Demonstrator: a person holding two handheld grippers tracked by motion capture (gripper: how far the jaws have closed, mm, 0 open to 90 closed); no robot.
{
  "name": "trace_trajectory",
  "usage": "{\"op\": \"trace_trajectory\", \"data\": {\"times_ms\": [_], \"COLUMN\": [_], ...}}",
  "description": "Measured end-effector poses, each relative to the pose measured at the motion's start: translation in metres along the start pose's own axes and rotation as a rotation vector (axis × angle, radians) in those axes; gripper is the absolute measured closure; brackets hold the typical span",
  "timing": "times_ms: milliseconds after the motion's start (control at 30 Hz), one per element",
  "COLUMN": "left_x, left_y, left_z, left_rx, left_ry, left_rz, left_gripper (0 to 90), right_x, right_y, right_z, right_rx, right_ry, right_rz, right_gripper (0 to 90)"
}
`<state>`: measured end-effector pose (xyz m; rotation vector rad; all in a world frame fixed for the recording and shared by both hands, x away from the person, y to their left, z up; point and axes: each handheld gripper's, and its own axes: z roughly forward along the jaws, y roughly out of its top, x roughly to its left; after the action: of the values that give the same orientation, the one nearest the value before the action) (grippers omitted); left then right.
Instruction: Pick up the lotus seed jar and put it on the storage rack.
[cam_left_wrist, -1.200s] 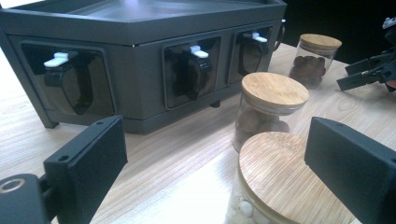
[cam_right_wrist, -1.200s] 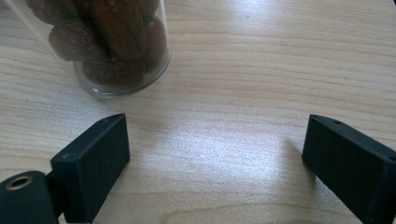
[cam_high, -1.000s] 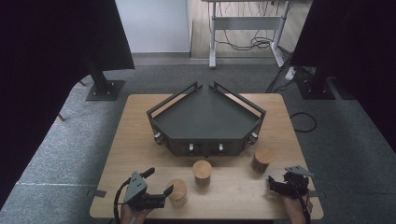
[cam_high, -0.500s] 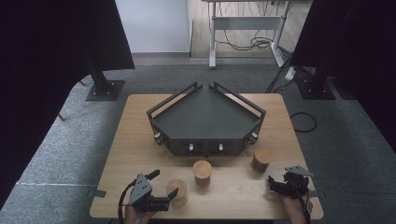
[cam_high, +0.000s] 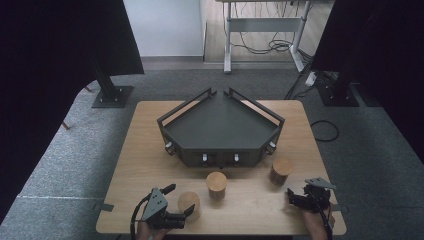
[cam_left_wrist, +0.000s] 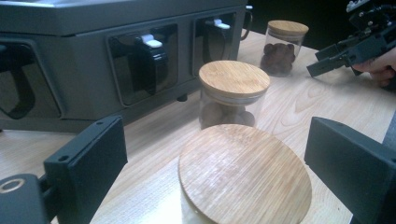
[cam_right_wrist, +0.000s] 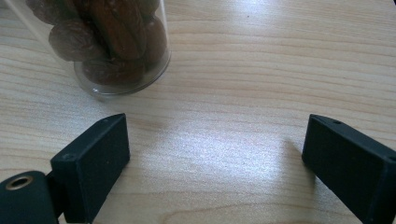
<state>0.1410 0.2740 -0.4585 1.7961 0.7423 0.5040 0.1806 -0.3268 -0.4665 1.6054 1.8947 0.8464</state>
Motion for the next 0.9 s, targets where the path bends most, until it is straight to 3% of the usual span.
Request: {"op": "trace_trajectory", "data": {"times_ms": [400, 900], "left_x": [-0.003, -0.008], "left_y": [0.0, 0.0], "left_z": [0.008, 0.016], "left_rx": [0.034, 0.081], "left_ry": [-0.019, -0.011], "left_rz": [0.01, 0.025], "left_gripper": [5.3, 5.5], "right_x": [0.0, 0.0], "right_y": [0.0, 0.0], "right_z": [0.0, 0.0], "right_rx": [0.0, 0.0], "right_ry": [0.0, 0.0], "right_rz": [0.0, 0.0], "right_gripper": [6.9, 6.9]}}
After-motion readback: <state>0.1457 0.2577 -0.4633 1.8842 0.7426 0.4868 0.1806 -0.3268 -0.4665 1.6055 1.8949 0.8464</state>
